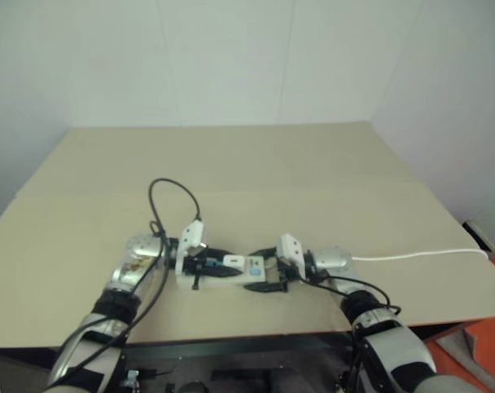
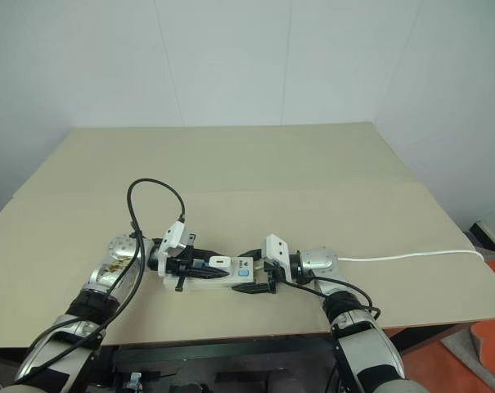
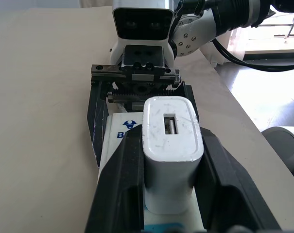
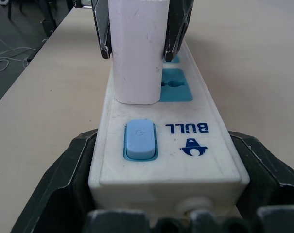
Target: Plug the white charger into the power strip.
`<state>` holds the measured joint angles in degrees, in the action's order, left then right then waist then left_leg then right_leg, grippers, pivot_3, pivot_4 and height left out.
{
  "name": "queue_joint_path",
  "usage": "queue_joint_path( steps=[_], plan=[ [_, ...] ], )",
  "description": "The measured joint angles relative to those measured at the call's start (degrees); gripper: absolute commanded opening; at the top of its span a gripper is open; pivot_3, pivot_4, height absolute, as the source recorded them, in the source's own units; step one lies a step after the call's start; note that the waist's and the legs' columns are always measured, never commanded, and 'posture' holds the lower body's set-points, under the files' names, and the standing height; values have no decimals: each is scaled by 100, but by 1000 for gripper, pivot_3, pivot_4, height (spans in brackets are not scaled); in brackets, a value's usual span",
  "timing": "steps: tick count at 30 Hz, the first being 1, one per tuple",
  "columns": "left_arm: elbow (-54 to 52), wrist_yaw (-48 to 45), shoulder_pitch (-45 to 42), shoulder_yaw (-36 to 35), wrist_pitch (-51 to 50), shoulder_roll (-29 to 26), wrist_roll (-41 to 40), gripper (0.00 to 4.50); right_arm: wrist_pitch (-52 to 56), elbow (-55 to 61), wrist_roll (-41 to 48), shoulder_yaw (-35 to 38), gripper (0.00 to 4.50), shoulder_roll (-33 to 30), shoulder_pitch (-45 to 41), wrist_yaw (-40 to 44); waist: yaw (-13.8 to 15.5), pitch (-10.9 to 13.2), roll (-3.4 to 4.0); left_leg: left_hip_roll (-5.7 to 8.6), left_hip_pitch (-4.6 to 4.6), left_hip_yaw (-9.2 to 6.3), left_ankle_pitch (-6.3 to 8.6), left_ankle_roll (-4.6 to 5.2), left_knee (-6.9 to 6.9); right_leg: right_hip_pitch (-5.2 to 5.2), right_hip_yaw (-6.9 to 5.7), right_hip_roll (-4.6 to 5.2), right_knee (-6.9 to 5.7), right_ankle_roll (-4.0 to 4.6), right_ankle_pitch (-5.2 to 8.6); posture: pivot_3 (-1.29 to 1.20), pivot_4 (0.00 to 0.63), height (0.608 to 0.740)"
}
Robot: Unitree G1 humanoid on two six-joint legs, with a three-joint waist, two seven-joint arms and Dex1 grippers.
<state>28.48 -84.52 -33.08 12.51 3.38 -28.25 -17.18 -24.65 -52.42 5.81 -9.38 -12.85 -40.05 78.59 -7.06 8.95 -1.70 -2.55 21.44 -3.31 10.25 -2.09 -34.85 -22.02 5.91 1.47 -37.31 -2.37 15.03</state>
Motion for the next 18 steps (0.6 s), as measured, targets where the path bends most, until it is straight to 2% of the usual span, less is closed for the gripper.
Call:
queue_joint_path(
  steps=[3,9,12,15,18],
  plan=[
    [178,-46,6,-71,-165,-479,168,2791,16,1,20,7,3437,-71,23,54,14,-9,17,2,-9,6,0,0,7,1,13,-3,1,5,2,0,150,740],
    [175,-76,-65,-227,-458,-393,132,4438,23,-15,33,76,3437,-120,41,87,77,-10,18,10,-5,11,0,0,1,7,36,-6,10,5,1,0,150,740],
    [149,-65,-100,-295,-550,-362,113,4474,23,4,48,83,3437,-111,41,112,90,-9,17,8,9,11,0,0,1,-4,36,-9,10,5,1,0,150,740],
    [149,-98,-385,-367,-822,-382,15,4500,57,32,64,89,4415,-110,41,116,94,3,0,5,44,5,0,0,-7,-28,33,-17,10,6,-2,0,150,740],
    [135,-195,-924,-643,-1005,-610,-144,4500,122,130,63,84,4466,-110,51,110,75,8,-6,3,52,5,0,0,-5,-32,32,-18,16,6,-3,0,150,740]
  ],
)
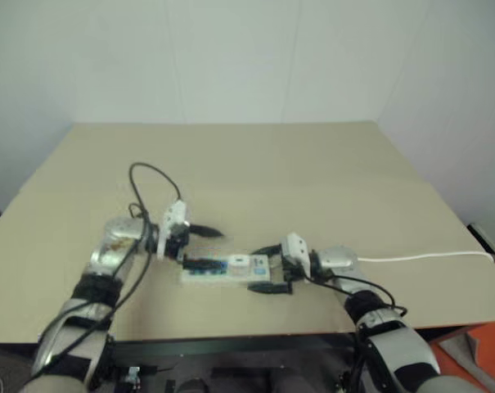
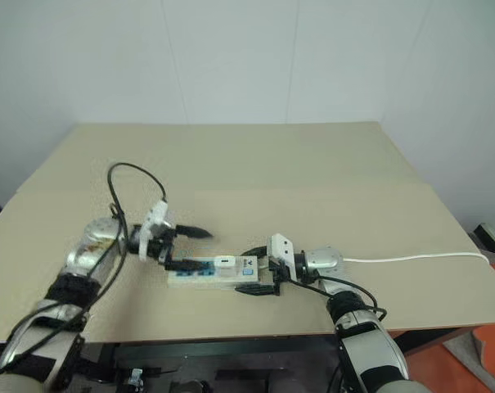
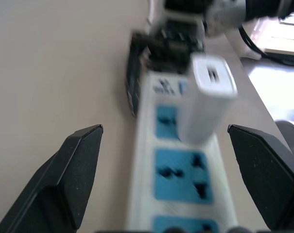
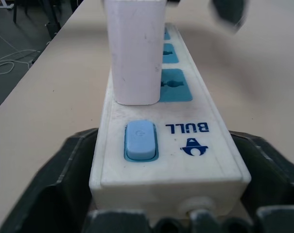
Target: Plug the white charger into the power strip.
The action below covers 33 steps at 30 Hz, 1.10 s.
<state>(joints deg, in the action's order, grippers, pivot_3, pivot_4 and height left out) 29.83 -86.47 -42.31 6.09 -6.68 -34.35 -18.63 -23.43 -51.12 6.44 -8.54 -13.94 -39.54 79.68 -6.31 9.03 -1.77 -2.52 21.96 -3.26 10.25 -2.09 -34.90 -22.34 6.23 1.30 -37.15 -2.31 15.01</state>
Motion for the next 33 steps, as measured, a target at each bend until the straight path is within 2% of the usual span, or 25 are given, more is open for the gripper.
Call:
queue_joint_path(
  steps=[3,7,12,20,24,28,33],
  plan=[
    [2,-75,-480,-347,-94,-239,-175,4500,38,279,3,0,4466,-40,151,-43,0,3,3,1,4,2,0,0,4,0,1,2,7,0,1,0,150,740],
    [46,-209,-486,-420,-71,-370,-172,4500,286,853,84,2,4466,-236,398,-45,52,27,18,3,29,3,2,-2,0,-18,0,5,13,0,1,0,150,740],
    [48,-301,-235,-588,-74,-690,-173,4500,900,2071,375,124,4466,-1065,1035,-7,158,45,21,3,108,1,1,-2,-9,-93,-3,8,8,3,-1,0,150,740],
    [-649,-306,850,-825,-276,-1183,-277,4500,1806,3356,986,890,4466,-2342,1567,-94,235,65,22,1,107,6,2,-2,-4,-96,-6,9,9,3,1,0,150,740],
    [-1163,-280,1535,-1132,-493,-1658,-401,4500,2205,3716,1329,1266,4466,-2968,1854,-23,232,72,23,1,103,13,2,-2,-6,-96,-1,12,10,4,1,0,150,740],
    [-1551,-203,1868,-1307,-710,-1860,-493,4500,2458,3871,1520,1495,4466,-3273,1865,-34,238,74,22,0,94,15,2,-2,-8,-90,-2,12,9,4,1,0,150,740],
    [-1798,-48,2062,-1343,-905,-1890,-562,4500,2546,3902,1520,1508,4466,-3307,1896,-106,240,74,22,1,97,17,2,-2,-7,-91,-1,12,10,4,1,0,150,740]
  ],
)
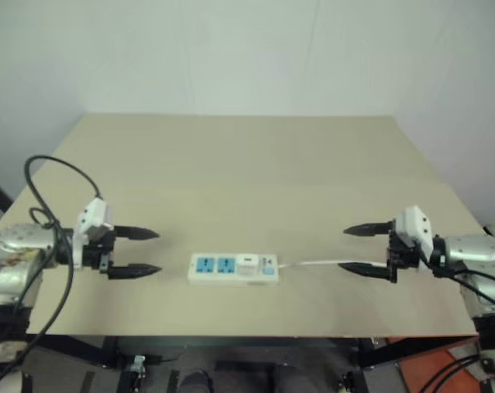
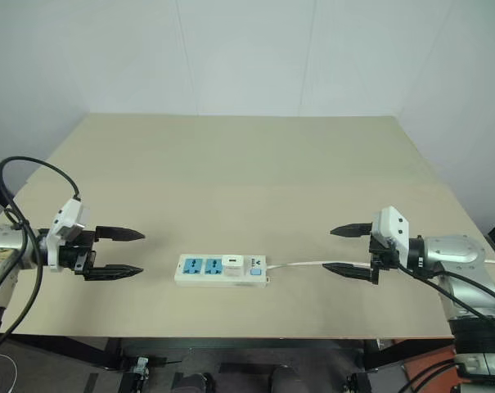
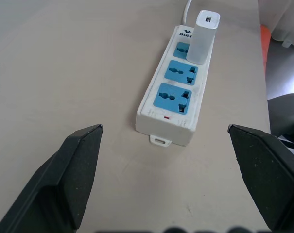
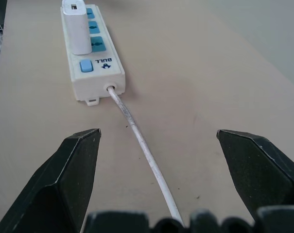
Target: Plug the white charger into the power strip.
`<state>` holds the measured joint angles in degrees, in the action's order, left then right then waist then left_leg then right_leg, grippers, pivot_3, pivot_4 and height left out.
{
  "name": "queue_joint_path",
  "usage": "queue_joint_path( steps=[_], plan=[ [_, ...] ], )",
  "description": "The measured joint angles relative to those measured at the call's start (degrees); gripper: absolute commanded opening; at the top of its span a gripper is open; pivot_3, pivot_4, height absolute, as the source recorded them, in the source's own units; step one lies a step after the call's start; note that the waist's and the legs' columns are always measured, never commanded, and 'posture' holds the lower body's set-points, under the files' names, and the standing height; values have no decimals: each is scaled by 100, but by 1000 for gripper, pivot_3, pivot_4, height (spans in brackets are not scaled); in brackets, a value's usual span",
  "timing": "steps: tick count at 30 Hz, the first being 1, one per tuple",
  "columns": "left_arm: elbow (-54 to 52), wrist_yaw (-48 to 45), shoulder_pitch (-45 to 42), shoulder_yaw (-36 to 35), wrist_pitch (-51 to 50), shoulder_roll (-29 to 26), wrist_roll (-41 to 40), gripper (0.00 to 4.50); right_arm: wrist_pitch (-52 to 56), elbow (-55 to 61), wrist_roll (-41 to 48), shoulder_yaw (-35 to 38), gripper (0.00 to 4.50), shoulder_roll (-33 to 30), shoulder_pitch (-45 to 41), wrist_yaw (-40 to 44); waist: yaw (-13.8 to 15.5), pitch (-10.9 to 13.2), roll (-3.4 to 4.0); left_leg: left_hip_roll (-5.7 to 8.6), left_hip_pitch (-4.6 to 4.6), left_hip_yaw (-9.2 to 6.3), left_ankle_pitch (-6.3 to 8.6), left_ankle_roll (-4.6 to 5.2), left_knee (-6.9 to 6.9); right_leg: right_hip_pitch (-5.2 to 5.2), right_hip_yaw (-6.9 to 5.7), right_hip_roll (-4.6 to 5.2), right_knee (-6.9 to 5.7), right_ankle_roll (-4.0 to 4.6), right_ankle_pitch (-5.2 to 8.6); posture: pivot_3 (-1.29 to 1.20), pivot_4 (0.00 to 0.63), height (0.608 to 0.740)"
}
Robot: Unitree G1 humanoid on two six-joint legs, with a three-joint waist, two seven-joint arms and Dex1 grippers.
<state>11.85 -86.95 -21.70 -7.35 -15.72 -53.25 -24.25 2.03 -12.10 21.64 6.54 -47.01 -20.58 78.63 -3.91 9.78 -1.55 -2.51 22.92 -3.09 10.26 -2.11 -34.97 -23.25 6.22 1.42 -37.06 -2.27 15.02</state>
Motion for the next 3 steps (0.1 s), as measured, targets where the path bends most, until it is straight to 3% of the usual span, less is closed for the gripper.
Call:
queue_joint_path(
  steps=[3],
  plan=[
    [-97,54,21,1,-81,0,-40,4500,42,52,0,0,4466,0,58,-4,4,0,0,0,4,1,0,0,1,-1,0,0,3,0,0,0,150,740]
  ],
)
